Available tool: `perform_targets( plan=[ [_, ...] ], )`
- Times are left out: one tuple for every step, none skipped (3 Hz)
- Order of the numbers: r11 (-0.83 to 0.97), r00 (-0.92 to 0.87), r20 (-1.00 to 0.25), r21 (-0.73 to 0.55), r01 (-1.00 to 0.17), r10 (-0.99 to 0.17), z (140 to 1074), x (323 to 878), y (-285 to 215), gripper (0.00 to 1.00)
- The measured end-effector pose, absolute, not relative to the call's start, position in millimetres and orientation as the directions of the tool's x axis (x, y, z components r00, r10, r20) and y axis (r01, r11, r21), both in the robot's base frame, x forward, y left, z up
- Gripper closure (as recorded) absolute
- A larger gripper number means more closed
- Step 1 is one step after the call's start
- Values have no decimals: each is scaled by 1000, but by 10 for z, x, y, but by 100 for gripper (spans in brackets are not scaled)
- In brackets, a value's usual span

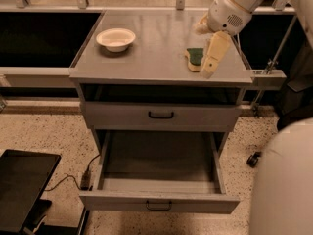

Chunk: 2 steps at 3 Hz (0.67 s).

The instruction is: Place sponge into middle drawer

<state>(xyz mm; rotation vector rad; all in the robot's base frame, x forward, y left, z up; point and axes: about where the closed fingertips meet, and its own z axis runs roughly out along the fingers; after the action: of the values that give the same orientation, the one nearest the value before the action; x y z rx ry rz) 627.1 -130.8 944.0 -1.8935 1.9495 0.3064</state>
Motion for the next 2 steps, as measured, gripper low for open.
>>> perform_targets(
  plan=[
    [68,10,-506,-136,-988,-863,9372,6715,-1133,0],
    [118,19,-570,-202,-972,-821,9467,7068,-1099,0]
  ],
)
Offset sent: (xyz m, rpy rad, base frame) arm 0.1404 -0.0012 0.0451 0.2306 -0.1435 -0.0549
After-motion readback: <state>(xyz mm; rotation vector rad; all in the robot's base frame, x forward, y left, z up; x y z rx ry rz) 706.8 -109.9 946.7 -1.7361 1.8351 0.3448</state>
